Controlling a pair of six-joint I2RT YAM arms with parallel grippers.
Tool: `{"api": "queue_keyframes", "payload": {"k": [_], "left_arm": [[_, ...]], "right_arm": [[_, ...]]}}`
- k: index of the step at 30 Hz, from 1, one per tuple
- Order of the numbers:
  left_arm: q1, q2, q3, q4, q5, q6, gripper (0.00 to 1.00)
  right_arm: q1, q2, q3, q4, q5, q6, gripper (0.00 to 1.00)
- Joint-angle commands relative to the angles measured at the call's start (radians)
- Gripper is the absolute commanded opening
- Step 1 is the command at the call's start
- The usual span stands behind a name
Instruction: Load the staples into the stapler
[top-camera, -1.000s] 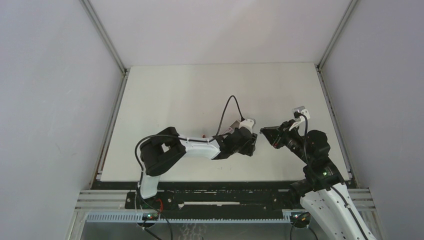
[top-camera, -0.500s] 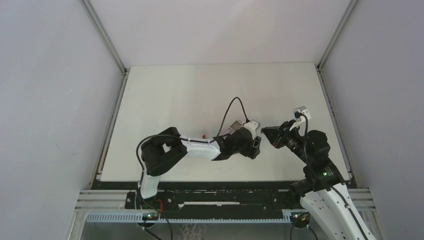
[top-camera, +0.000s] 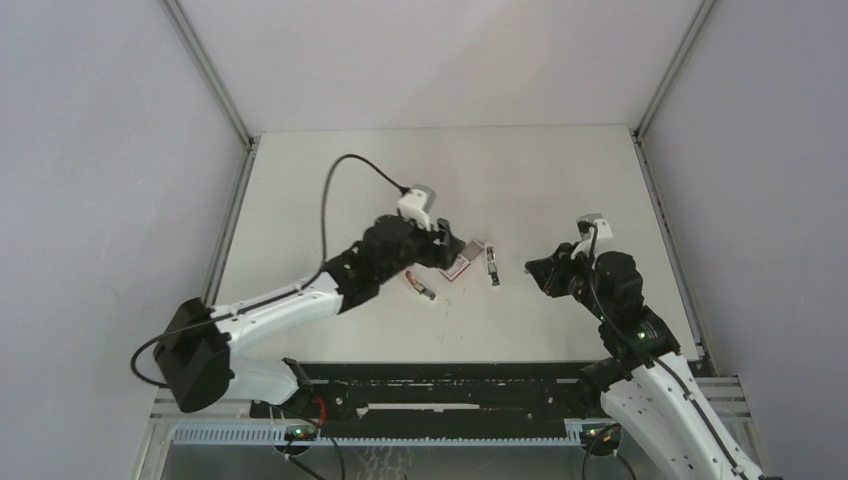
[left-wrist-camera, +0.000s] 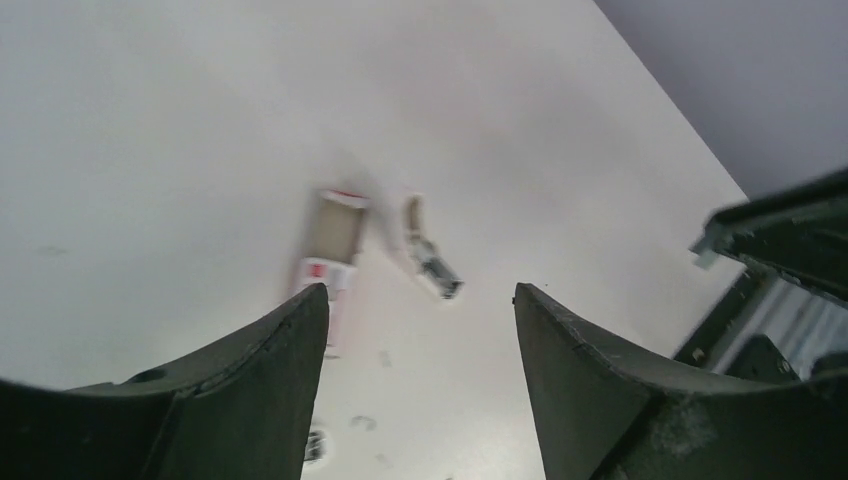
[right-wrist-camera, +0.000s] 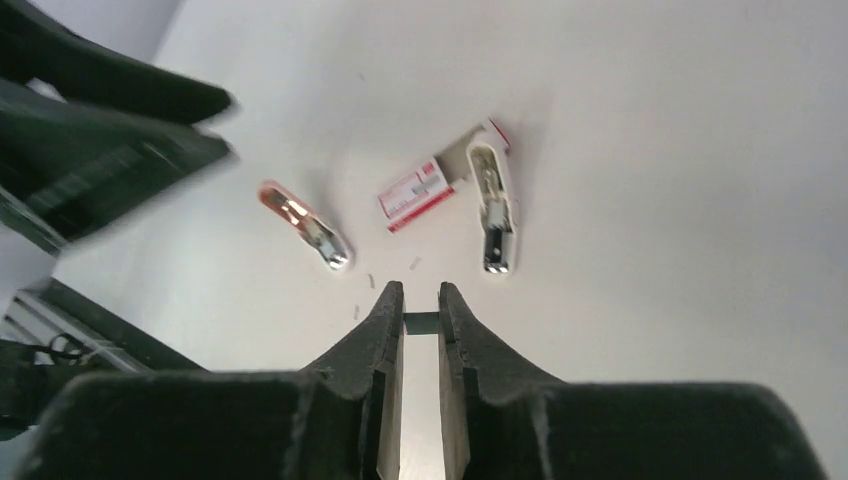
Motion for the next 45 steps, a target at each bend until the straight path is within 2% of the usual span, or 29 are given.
{"api": "queue_keyframes", "payload": {"k": [1,5,9,11,14,16,20,27,45], "left_arm": [[0.176,-0.153,-0.095,-0.132,0.092,-0.026,0.73],[0.310,-0.333,-0.134,-0.218,0.103,-0.064,0.76],[0.433,-0.468,-0.155,-0.307,0.206,-0.113,0.78],[0.535,-0.518,-0.139,-0.382,0.294,-0.122,0.81],[0.662,-0.554,-0.081,-0.516,0.435,-0.064,0.83],[0.723,-0.563,-0.038,-0.621,0.442,0.023,0.83],[0.765,-0.613,-0.036,-0.680,0.276,0.117,0.83],[0.818,-0.707,-0.053,-0.674,0.211,0.121,0.84],[0.841,-0.713,-0.064,-0.681,0.205,0.122,0.84]], "right_arm": [[0.051,0.091,0.028,-0.024,0.126,-0.024,0.08],[0.177,0.205,0.027,0.016,0.269,-0.031,0.08],[0.238,0.374,0.028,0.112,0.331,-0.040,0.09],[0.244,0.453,0.029,0.169,0.331,-0.045,0.09],[0.247,0.566,0.034,0.245,0.338,-0.056,0.09],[0.250,0.630,0.041,0.288,0.342,-0.065,0.09],[0.259,0.720,0.082,0.320,0.362,-0.088,0.08],[0.270,0.812,0.125,0.356,0.373,-0.120,0.08],[0.284,0.915,0.158,0.356,0.398,-0.142,0.08]]}}
